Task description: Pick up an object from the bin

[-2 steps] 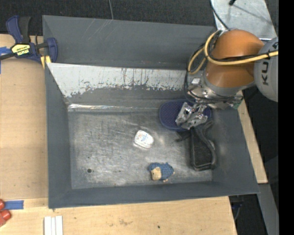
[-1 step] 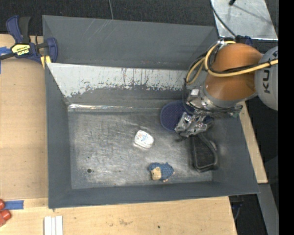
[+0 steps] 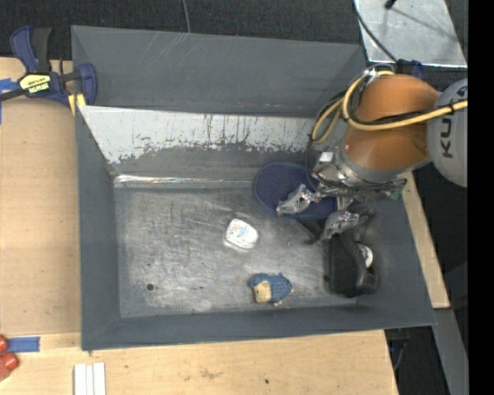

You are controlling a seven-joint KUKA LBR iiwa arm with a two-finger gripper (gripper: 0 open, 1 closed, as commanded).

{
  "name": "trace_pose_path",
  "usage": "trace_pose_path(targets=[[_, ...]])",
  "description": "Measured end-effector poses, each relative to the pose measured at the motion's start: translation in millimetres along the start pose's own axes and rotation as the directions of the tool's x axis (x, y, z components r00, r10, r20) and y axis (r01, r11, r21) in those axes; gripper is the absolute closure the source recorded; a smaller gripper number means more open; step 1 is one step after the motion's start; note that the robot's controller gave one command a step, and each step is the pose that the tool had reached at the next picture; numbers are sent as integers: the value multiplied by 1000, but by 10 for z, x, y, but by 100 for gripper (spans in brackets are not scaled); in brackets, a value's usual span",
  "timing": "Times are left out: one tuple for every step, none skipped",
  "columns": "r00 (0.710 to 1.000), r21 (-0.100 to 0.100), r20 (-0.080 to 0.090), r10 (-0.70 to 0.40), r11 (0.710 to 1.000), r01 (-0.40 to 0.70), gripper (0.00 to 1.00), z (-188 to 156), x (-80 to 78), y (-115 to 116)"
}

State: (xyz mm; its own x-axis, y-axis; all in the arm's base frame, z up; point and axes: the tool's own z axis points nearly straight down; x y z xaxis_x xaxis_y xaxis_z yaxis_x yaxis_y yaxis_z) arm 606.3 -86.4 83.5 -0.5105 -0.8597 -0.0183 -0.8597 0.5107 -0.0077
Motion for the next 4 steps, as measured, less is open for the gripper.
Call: trace_pose_path(targets=[[979, 1, -10, 202, 979, -202, 0, -398, -644, 120], [995, -11, 5, 101, 995, -101, 0, -213, 99, -14], [995, -4, -10, 96, 995, -96, 100, -194, 161, -34], [996, -5, 4, 94, 996, -94, 0, -225, 84, -27]])
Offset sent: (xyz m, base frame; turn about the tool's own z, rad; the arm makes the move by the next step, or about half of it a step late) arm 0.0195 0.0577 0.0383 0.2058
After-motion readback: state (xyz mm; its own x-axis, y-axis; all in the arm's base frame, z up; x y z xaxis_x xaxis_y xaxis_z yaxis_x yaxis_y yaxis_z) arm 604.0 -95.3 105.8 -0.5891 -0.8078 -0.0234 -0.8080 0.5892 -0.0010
